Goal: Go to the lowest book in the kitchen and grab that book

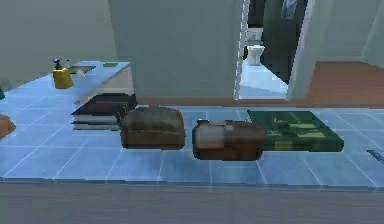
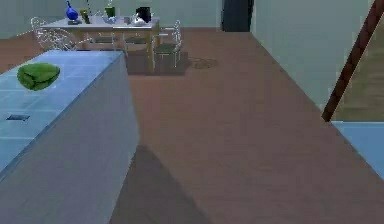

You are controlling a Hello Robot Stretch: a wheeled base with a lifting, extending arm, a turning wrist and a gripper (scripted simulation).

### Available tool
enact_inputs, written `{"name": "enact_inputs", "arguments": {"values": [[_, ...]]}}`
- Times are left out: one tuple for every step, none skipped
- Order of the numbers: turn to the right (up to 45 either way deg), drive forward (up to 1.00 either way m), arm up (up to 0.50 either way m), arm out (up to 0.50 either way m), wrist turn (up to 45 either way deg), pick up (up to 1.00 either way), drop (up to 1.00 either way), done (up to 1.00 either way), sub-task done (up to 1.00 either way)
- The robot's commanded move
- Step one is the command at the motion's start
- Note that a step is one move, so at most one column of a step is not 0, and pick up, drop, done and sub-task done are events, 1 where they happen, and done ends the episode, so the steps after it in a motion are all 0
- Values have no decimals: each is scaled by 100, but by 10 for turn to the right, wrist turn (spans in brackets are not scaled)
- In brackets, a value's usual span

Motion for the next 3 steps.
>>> {"name": "enact_inputs", "arguments": {"values": [[450,0,0,0,0,0,0,0,0],[450,0,0,0,0,0,0,0,0],[0,100,0,0,0,0,0,0,0]]}}
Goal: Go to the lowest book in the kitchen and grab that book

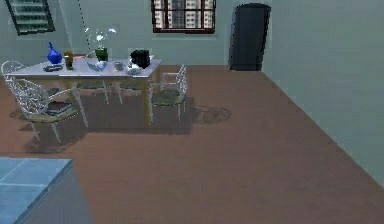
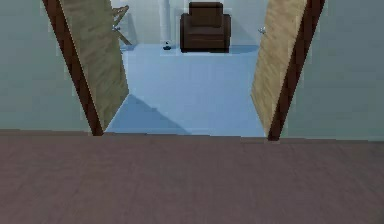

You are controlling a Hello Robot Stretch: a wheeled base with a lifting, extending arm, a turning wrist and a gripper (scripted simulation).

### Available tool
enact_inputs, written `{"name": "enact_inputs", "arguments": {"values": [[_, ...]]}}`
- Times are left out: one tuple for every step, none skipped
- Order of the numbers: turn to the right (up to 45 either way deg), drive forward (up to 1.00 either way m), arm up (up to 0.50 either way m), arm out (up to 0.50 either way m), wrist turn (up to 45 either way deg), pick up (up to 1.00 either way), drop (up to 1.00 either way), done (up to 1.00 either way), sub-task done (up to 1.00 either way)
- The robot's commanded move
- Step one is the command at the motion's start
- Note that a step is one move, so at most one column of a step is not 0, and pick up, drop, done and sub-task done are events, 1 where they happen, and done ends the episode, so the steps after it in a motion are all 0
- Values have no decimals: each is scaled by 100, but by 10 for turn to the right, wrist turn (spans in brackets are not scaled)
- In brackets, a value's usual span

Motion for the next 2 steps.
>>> {"name": "enact_inputs", "arguments": {"values": [[90,0,0,0,0,0,0,0,0],[0,30,0,0,0,0,0,0,0]]}}
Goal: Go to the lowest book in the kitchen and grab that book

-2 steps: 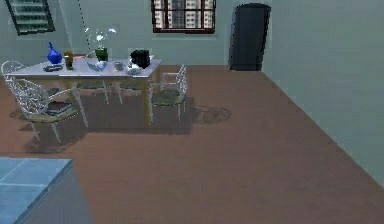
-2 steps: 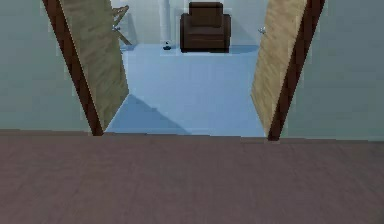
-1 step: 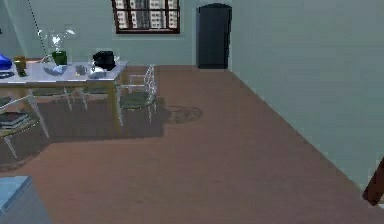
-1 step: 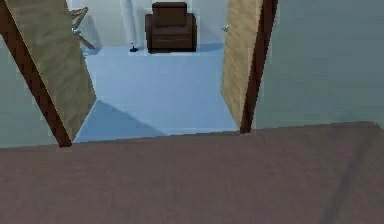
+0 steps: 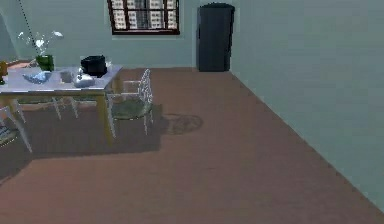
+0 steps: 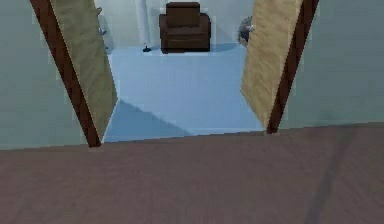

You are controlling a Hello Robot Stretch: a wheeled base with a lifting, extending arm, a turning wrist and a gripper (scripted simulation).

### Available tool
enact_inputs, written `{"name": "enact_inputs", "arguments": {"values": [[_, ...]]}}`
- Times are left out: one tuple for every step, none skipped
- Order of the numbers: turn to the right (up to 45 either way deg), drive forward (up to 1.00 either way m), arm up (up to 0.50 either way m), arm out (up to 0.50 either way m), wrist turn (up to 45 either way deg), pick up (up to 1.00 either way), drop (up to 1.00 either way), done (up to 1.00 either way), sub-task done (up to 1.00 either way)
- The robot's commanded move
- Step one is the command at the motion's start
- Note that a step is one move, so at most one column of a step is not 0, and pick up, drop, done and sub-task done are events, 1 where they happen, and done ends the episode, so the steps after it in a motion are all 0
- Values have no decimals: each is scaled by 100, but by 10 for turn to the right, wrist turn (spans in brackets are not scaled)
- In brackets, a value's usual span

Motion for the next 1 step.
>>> {"name": "enact_inputs", "arguments": {"values": [[-210,0,0,0,0,0,0,0,0]]}}
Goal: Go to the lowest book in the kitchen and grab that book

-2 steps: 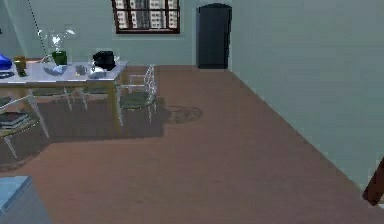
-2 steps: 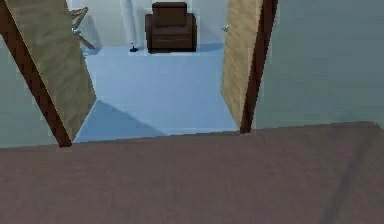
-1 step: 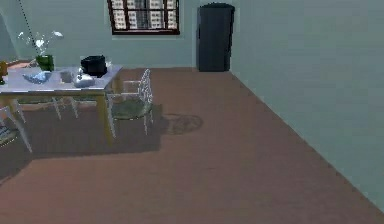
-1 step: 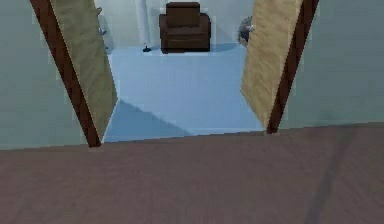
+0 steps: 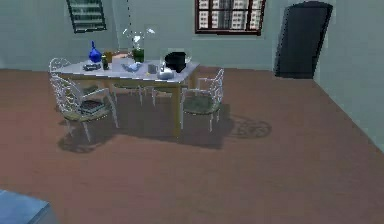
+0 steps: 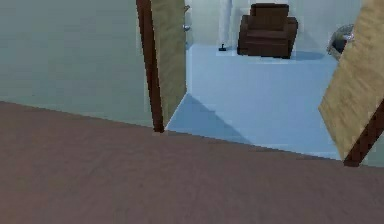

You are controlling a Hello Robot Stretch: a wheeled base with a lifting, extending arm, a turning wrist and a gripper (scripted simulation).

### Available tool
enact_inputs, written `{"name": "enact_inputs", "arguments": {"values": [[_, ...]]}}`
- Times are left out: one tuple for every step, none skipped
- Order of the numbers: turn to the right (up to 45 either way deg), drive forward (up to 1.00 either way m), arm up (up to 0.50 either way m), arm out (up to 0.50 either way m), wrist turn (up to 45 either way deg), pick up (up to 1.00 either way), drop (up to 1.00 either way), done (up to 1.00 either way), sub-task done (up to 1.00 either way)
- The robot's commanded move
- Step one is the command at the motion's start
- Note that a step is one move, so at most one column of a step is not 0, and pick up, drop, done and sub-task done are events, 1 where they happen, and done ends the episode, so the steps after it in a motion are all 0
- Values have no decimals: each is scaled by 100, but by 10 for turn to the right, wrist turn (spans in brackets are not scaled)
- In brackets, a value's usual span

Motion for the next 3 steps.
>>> {"name": "enact_inputs", "arguments": {"values": [[0,95,0,0,0,0,0,0,0],[-450,0,0,0,0,0,0,0,0],[-180,0,0,0,0,0,0,0,0]]}}
